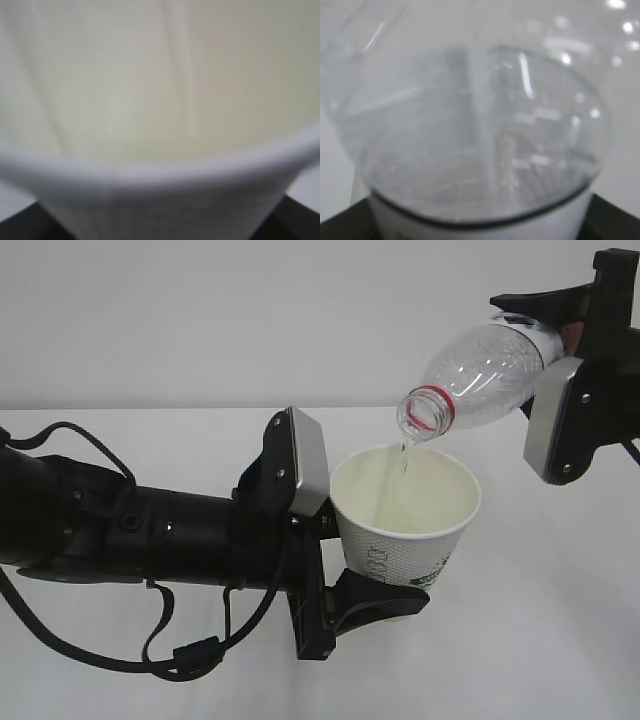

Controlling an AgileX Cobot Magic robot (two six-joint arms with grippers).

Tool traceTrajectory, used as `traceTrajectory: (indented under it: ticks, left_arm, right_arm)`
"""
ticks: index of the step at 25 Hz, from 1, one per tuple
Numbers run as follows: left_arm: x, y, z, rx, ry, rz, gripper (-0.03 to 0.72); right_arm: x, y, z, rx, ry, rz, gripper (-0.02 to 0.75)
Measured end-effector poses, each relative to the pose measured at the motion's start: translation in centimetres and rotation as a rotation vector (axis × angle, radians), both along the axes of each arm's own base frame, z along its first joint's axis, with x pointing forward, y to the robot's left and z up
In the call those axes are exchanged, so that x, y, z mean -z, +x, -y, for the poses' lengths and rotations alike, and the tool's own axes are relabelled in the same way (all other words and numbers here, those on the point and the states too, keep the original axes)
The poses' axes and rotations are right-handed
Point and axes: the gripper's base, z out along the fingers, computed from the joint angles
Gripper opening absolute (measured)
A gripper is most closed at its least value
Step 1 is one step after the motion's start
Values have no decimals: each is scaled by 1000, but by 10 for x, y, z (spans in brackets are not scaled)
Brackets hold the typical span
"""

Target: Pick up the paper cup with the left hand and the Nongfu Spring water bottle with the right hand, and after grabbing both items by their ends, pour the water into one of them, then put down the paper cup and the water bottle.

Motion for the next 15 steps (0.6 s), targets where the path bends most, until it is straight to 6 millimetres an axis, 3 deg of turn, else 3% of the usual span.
traceTrajectory:
  ticks: [15]
  left_arm:
    - [0,0,0,0,0,0,536]
  right_arm:
    - [0,0,0,-3,-16,12,477]
